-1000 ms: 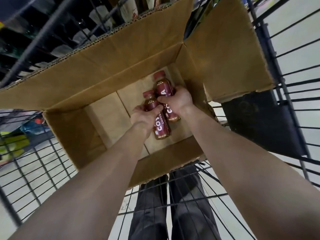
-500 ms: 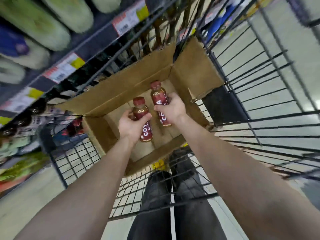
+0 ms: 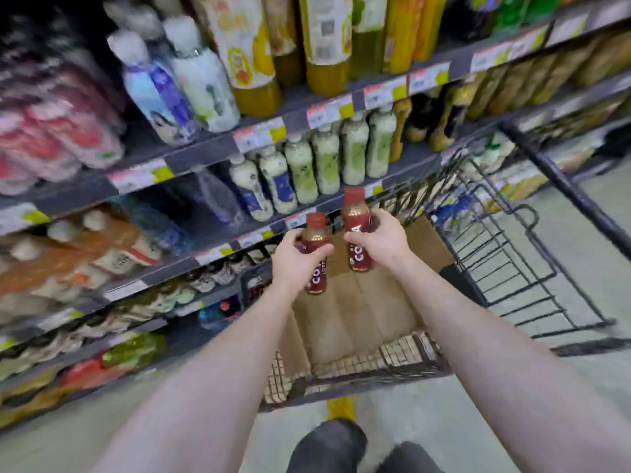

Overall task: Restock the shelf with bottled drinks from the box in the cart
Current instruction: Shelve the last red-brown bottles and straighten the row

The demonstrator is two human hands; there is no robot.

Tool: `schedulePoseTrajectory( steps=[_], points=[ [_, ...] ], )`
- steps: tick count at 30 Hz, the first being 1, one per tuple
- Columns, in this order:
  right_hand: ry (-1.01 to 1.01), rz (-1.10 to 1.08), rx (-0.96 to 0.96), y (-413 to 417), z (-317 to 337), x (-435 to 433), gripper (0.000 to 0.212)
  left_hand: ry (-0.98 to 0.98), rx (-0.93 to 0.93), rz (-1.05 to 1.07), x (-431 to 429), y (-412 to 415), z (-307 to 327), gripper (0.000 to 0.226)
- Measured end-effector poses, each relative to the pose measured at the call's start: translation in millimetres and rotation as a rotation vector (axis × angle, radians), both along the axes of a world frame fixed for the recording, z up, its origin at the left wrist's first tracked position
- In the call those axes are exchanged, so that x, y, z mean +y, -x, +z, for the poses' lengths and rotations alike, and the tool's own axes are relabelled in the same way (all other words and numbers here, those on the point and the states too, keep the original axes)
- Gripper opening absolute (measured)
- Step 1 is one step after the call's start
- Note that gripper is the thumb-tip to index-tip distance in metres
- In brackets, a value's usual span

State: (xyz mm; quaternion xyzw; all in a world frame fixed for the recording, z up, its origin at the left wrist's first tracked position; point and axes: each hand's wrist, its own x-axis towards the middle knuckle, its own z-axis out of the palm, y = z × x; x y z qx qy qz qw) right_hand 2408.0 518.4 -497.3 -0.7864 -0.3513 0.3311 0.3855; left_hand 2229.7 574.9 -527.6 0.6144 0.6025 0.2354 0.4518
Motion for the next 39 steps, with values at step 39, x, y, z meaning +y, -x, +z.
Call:
schedulePoseTrajectory(
  steps=[39],
  points=[
    [-0.536, 0.679, 0.171, 645.0, 316.6, -120.8, 0.036, -0.616, -0.058, 0.614, -223.7, 664.5, 344.7, 0.061]
  ],
)
